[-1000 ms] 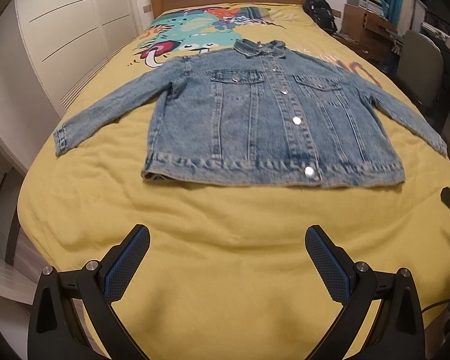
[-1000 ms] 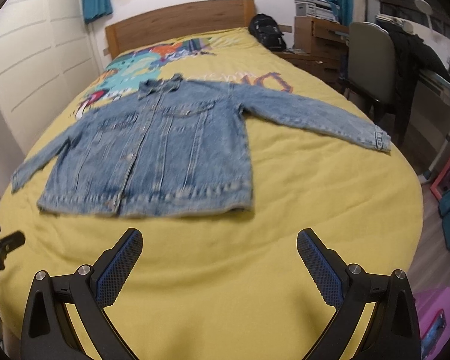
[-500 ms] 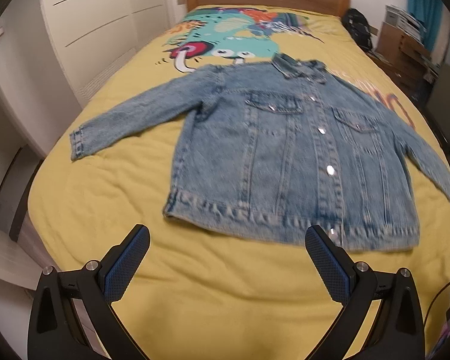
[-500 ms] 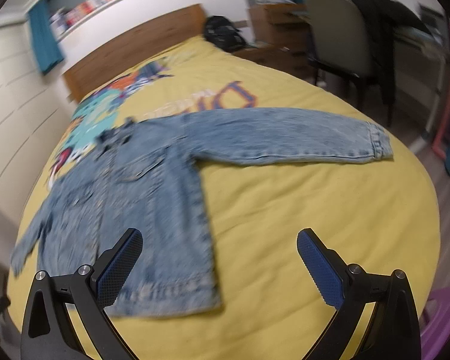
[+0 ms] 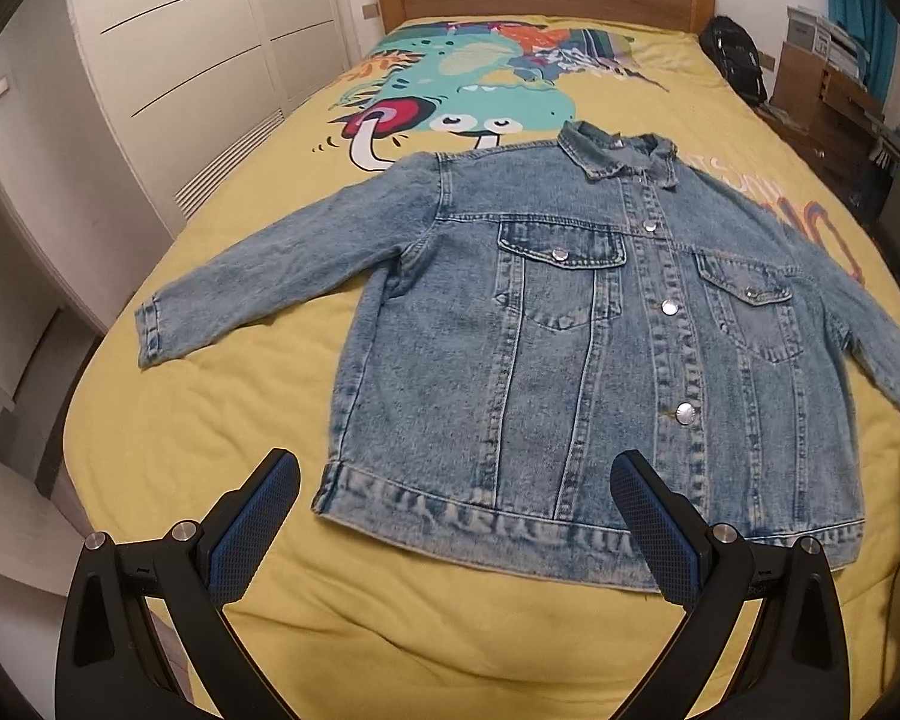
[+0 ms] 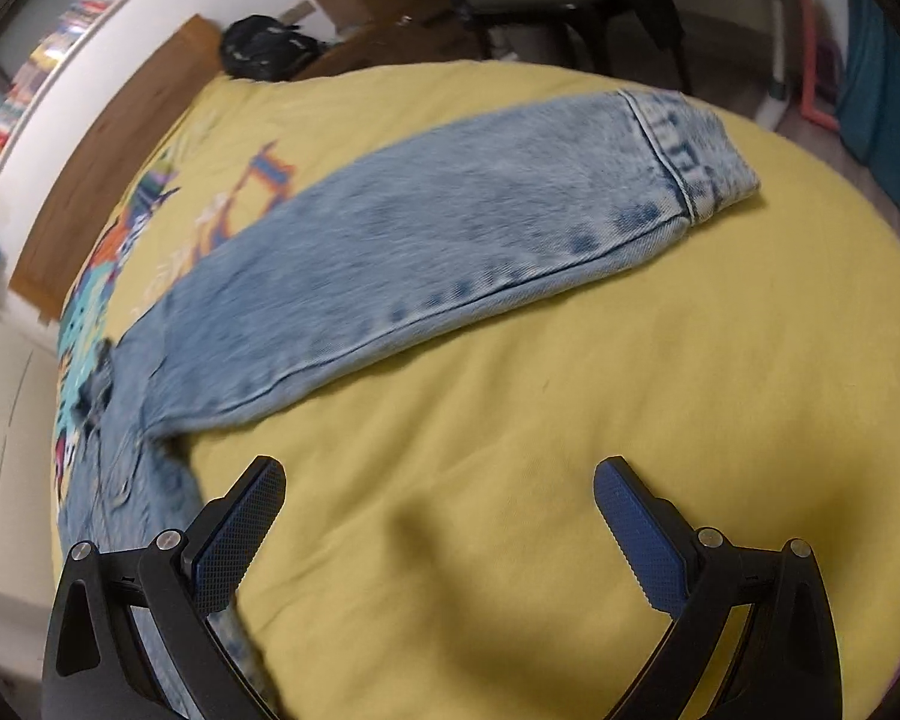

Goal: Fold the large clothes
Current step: 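Move the right tool to the jacket sleeve cuff and grasp it, then carry the held sleeve across the jacket body with the right tool and release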

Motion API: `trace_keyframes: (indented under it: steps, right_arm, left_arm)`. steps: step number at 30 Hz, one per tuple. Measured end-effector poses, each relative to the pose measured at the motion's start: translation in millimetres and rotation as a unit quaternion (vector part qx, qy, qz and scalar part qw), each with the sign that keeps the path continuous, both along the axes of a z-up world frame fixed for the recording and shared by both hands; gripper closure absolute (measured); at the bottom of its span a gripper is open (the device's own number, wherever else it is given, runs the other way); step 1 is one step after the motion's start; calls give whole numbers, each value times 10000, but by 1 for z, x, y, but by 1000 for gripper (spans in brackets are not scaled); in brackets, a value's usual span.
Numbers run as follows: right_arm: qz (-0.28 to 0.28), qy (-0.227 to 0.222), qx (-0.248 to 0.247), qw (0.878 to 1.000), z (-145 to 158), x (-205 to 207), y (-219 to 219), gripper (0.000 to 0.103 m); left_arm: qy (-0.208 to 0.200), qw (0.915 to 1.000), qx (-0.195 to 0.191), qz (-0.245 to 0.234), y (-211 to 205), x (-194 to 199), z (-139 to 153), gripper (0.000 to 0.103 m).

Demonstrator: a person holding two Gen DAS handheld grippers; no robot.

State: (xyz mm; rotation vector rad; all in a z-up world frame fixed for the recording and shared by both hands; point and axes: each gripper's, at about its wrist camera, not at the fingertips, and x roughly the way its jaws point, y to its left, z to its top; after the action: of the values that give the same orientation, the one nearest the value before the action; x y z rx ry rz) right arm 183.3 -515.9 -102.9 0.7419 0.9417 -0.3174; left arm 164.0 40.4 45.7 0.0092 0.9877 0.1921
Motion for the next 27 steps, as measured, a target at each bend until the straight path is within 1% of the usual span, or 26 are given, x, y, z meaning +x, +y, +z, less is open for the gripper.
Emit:
trace_keyframes:
  steps: [3,8,11,14,15,18,19,20,21,23,24,25,26,27]
  right_arm:
    - [7,-14,32,10000,-6,13,-11,0]
    - [-145,-275,225,9993,-8,31,-31,0]
    - [-364,-434,458,9973,-13,40,-45,0]
    - [-683,-674,725,9927,-15,45,-65,1]
    - [-800,-745,812,9907,-15,45,-72,2]
    - [-1200,-883,1024,9835,-17,46,-91,9]
    - [-1287,-890,1026,9823,-16,46,-96,21]
    - [-1408,-840,985,9815,-16,46,-103,37]
    - [-1503,-797,985,9805,-16,47,-108,43]
    - [-1649,-749,1061,9777,-18,46,-119,62]
    - [-1692,-729,1094,9768,-18,47,-123,68]
    - [-1688,-724,1088,9769,-16,49,-125,76]
    - [-1654,-742,1048,9778,-12,52,-126,83]
    - [-1611,-779,986,9789,-6,54,-127,84]
  left_arm:
    - [118,9999,-67,16,0,8,-5,1]
    - [252,9996,-94,63,1,19,-11,1]
    - [353,9993,-126,76,5,24,-15,1]
    - [412,9989,-153,140,12,27,-18,1]
    - [434,9987,-172,188,16,27,-19,1]
    - [458,9982,-235,322,28,28,-21,1]
    - [462,9979,-262,380,33,29,-21,1]
    - [456,9976,-289,425,38,29,-21,1]
    - [449,9973,-317,478,44,30,-21,1]
    - [428,9969,-349,552,52,30,-21,1]
    - [413,9967,-377,583,57,30,-21,1]
    - [380,9965,-418,621,62,29,-21,1]
    - [344,9963,-449,652,66,29,-20,1]
    - [274,9960,-486,704,71,28,-19,1]
